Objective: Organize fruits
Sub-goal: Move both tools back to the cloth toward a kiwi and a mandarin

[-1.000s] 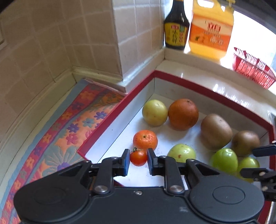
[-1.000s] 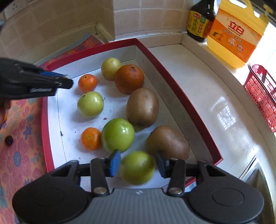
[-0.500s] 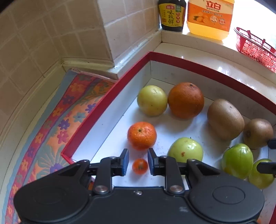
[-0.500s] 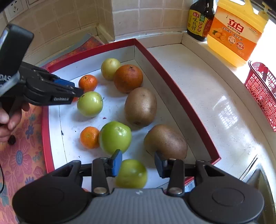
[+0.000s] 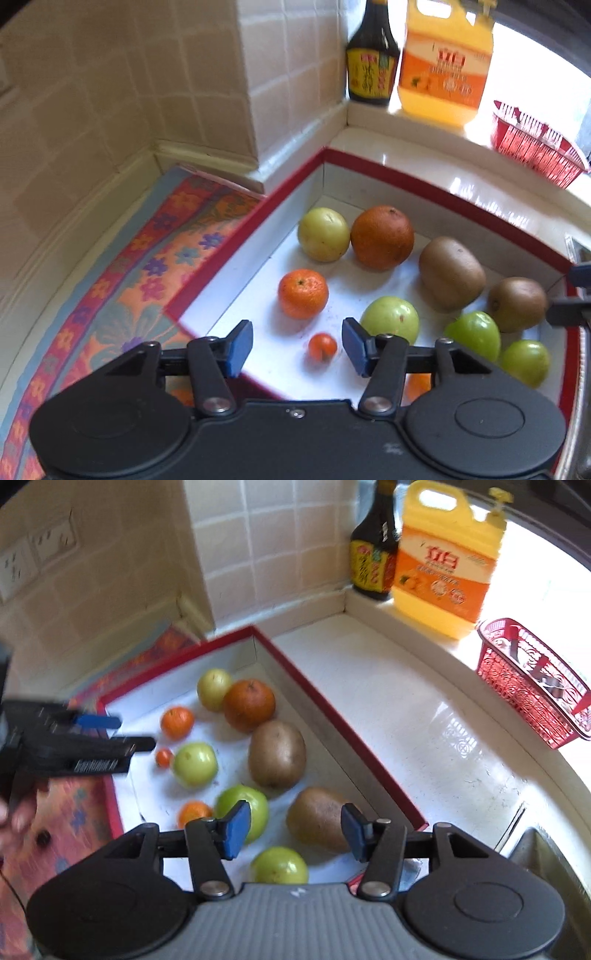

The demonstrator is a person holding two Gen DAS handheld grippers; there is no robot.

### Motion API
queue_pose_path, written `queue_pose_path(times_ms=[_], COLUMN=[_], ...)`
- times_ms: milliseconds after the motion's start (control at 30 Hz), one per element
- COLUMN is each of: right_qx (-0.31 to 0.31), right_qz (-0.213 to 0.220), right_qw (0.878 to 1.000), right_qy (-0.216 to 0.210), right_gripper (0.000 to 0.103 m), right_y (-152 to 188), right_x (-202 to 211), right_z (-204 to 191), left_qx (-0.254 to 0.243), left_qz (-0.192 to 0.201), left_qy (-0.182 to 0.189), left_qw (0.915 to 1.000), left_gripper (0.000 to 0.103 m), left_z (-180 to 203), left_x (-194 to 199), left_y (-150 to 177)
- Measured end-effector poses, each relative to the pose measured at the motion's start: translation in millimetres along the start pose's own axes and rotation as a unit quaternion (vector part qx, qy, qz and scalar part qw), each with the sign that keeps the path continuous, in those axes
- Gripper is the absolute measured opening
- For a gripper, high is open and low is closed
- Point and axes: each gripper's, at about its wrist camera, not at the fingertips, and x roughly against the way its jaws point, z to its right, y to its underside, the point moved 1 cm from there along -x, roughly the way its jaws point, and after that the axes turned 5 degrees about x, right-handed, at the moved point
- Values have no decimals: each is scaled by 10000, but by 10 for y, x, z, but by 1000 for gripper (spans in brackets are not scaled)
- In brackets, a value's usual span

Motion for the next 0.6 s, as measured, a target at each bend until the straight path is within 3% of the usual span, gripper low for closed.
queue_pose_path(times_ms=[133,333,467,600], right_qx=[-19,561,853,989], right_qz=[313,885,1074,1209], right_qw=[9995,9940,9875,9809], right_qy=[-97,-320,-780,-1162], right_gripper=[60,60,60,60], right_y=[-106,-347,-456,-550], right_x=[218,514,654,737], right_z=[-172,-840,-1372,-1883], left_qx=[156,646,1181,1723], left_qz=[328,868,1143,1376], left_qy=[-26,-343,-793,-1336], left_qw=[9993,9935,9832,9662], left_gripper=[66,66,66,65], left_z=[-178,-643,-1133,-1628], left_x=[499,1284,1818,2297], left_y=[182,566,829,1093])
